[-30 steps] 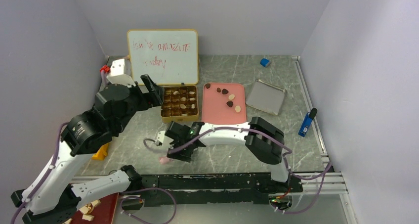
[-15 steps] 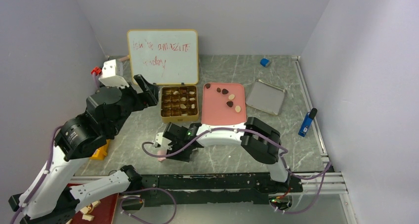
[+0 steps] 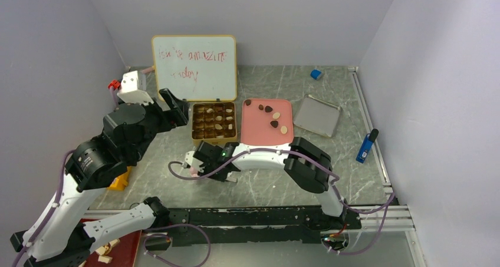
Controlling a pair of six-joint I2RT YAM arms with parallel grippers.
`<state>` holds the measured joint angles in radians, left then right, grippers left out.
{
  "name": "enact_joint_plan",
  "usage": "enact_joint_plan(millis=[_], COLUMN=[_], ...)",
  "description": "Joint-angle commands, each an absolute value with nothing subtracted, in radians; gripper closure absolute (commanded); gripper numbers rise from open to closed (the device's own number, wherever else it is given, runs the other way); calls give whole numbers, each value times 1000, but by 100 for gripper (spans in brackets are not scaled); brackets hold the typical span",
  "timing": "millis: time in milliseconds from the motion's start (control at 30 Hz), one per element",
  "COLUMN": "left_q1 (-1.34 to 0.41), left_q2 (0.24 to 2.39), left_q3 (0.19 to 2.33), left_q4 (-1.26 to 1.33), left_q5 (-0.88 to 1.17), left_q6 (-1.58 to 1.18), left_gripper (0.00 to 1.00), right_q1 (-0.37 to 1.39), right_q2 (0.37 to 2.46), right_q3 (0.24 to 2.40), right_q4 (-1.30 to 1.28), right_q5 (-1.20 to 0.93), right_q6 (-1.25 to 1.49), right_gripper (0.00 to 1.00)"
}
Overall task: Pack the chocolate
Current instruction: Pick up the clamp at the center of the board.
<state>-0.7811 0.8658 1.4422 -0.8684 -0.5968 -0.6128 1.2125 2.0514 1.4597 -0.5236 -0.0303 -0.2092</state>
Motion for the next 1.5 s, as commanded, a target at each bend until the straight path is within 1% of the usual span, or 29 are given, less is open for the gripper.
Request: enact_joint_plan(millis=[0,167,567,967,1233,1467], left_q1=[-780,-780,-780,-780,-781,-780], left_q2=[868,873,864,859,874,905], left_q3=[1458,1451,1376,1315,1253,1180], left_q4=[-837,-829,-781,-764,-725,-649], left_q5=[-622,-646,-709,-719,-670,-544], left_q6=[-594,-574,-571,-621,-641,-632], left_gripper=[7,6,6,6,7,7], right_q1=[1171,1127,998,831,717,634], right_q2=[2079,2041,1889,1748,1669,1627], right_q3=[1485,1489,1379,1255,1243,1215], right_q4=[-599,-626,-563,-440,-328,-147], right_q5=[-83,-244,-580,-796,-925,-1020], right_q6=[-162,-103,45,173,315,497], right_gripper=[86,87,91,92,92,92])
